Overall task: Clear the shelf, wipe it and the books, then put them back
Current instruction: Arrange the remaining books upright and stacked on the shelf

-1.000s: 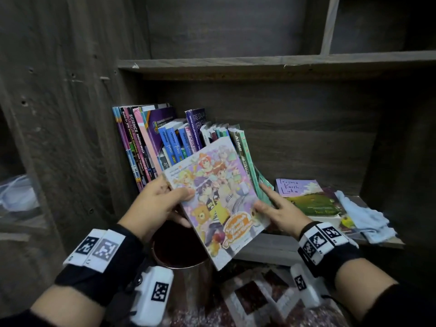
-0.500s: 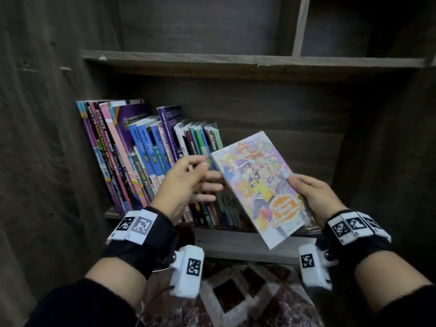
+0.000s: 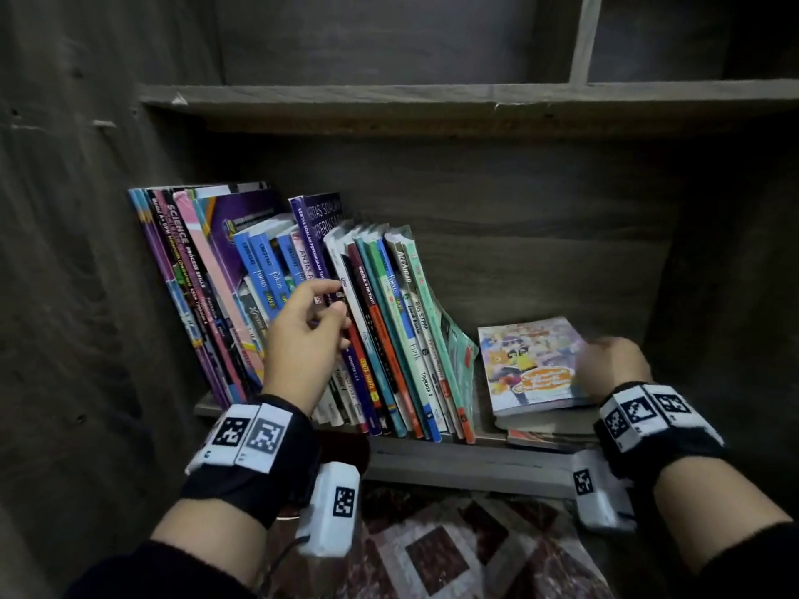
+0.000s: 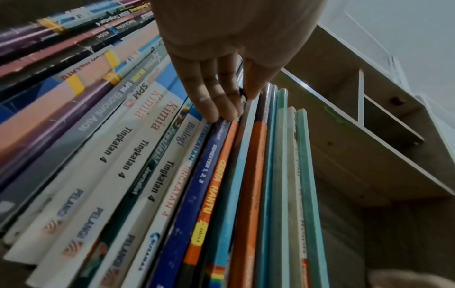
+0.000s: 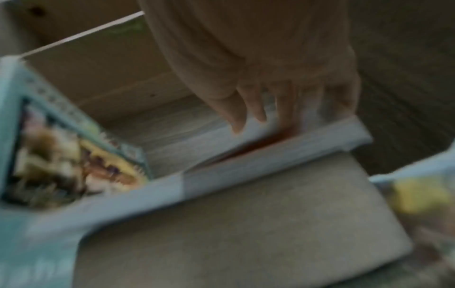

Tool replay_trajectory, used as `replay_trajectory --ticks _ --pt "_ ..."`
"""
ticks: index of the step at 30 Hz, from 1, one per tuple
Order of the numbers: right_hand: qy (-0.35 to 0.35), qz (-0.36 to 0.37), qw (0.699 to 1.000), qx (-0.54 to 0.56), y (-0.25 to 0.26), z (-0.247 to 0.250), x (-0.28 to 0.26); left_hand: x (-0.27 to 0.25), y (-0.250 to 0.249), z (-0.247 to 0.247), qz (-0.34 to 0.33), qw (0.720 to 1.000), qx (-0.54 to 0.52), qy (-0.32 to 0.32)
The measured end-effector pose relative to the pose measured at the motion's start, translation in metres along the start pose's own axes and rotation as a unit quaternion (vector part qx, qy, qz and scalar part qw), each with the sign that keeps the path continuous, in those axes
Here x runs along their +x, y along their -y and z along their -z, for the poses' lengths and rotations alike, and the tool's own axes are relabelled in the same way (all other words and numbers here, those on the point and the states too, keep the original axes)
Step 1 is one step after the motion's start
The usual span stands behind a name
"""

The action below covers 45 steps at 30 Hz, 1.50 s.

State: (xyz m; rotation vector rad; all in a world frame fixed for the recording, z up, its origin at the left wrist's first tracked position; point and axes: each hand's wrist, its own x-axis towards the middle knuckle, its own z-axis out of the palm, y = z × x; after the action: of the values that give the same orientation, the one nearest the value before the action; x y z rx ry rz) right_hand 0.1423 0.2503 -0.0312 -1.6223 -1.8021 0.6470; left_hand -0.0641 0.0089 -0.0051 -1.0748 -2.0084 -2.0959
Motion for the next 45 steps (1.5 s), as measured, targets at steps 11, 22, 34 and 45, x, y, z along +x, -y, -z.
replay_trajectory --ticks 11,22,34,45 --pt "0.304 0.299 0.896 0.121 0.055 -0.051 -0.104 0.001 -0.011 -0.004 -0.111 0.856 0.504 0.038" --pt "0.373 0.058 0.84 0.389 0.047 -0.083 -0.1 -0.005 -0.013 -0.002 -0.096 0.93 0.353 0.044" --pt "0.314 -0.009 0.874 0.371 0.054 -0.093 -0.093 -0.009 -0.014 0.02 -0.013 0.982 0.179 0.057" --pt "0.272 0.125 0.908 0.295 0.049 -0.075 -0.11 -0.023 -0.021 0.052 0.123 0.984 -0.013 0.126"
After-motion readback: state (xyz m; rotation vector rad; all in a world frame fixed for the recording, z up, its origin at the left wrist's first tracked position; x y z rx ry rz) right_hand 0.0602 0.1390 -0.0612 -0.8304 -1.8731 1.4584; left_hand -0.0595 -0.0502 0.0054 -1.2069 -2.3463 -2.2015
